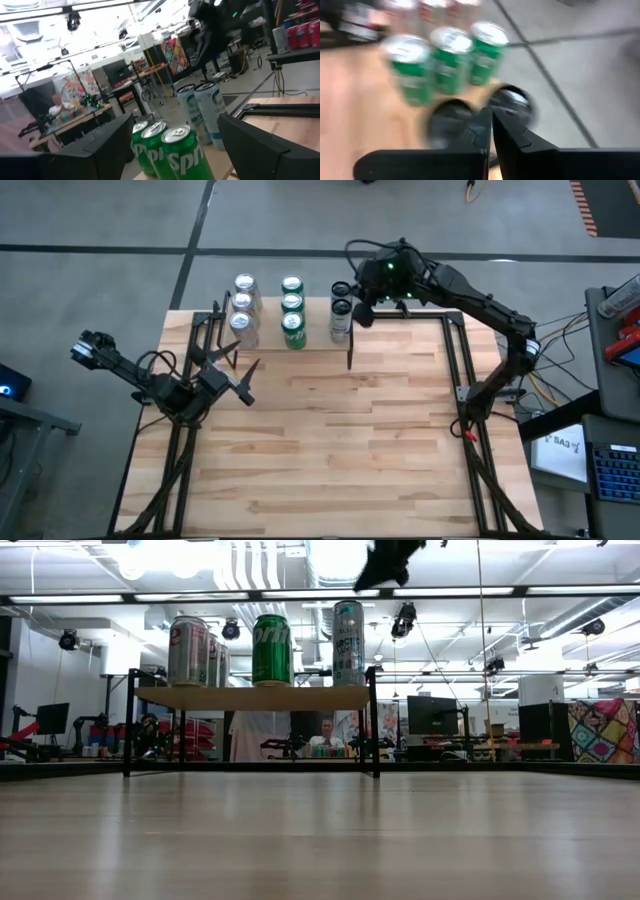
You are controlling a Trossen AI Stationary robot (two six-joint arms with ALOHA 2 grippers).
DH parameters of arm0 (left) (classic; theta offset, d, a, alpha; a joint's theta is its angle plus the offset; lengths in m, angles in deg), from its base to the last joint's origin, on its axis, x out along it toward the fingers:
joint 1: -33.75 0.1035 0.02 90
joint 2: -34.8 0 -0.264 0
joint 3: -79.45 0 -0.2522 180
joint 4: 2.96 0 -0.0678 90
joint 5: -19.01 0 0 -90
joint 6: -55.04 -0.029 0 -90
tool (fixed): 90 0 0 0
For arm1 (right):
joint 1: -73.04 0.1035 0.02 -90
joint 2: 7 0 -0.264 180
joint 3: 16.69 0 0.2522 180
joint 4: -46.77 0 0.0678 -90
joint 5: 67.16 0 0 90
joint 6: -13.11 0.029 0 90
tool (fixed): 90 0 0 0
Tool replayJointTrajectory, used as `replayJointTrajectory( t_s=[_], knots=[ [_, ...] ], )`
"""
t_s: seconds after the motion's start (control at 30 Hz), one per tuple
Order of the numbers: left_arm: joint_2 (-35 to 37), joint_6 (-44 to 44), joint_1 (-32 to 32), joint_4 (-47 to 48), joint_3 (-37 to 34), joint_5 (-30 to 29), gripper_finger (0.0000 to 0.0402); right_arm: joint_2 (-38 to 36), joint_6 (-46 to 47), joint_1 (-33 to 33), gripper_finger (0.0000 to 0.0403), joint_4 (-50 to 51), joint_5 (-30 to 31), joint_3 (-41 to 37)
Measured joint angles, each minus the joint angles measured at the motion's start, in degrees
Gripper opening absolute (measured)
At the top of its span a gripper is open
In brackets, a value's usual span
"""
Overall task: Place canned beverage on shelf
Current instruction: Adjust the soda cans on the shelf
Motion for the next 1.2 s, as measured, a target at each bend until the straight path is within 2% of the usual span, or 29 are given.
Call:
replayJointTrajectory(
  t_s=[0.07, 0.2, 0.33, 0.5, 0.63, 0.87, 1.03, 1.2],
  knots=[
    [0.4, 0.0, -0.6, 0.0, 0.0, -1.4, 0.0278, -1.0, 0.5, 2.0, 0.0009, -1.6, -2.7, -0.3],
    [1.7, -0.5, -3.9, 0.0, 0.9, -3.4, 0.0278, -2.9, 0.2, 6.9, 0.0009, -4.4, -1.2, -2.1],
    [3.1, -4.0, -9.3, 0.0, 2.4, -5.1, 0.0278, -4.6, 0.3, 11.2, 0.0009, -4.7, 5.4, -5.1],
    [4.0, -9.3, -15.2, 0.0, 5.2, -9.5, 0.0278, -6.1, 2.3, 13.5, 0.0009, -2.2, 19.4, -9.3],
    [4.2, -11.5, -17.3, 0.3, 7.4, -11.4, 0.0278, -6.8, 3.9, 12.8, 0.0009, 0.1, 23.8, -12.6],
    [4.4, -11.6, -17.7, 1.8, 8.5, -11.4, 0.0278, -7.3, 3.7, 9.6, 0.0009, -3.9, 24.9, -18.3],
    [4.5, -11.6, -17.7, 1.8, 8.5, -11.3, 0.0278, -7.3, 1.8, 8.7, 0.0009, -11.0, 24.5, -21.7],
    [4.5, -11.6, -17.7, 1.8, 8.5, -11.3, 0.0278, -6.7, 0.3, 8.6, 0.0009, -13.9, 23.8, -22.5]
  ],
)
